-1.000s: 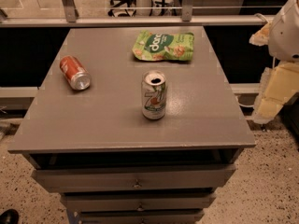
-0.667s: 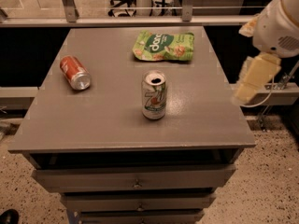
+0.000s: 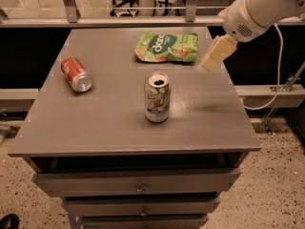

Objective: Pick green rice chip bag

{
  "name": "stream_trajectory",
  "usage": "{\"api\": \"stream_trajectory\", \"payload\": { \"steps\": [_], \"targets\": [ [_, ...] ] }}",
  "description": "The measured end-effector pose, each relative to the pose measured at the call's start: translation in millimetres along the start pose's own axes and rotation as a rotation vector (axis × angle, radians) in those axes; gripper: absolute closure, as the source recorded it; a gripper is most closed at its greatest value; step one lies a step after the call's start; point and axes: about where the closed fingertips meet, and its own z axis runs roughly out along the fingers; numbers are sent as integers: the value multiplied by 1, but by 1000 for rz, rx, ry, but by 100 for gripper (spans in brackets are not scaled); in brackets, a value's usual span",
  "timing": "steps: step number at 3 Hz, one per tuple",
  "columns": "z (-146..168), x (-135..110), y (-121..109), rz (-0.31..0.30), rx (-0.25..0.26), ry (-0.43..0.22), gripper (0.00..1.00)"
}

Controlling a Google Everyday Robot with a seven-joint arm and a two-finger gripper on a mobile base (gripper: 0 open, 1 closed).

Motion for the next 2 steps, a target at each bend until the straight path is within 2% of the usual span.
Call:
{"api": "stream_trajectory", "payload": {
  "steps": [1,2],
  "targets": [
    [36,-15,-37,77,13,-105,0],
    [78,-19,-79,220,26,-191,0]
  ]
}}
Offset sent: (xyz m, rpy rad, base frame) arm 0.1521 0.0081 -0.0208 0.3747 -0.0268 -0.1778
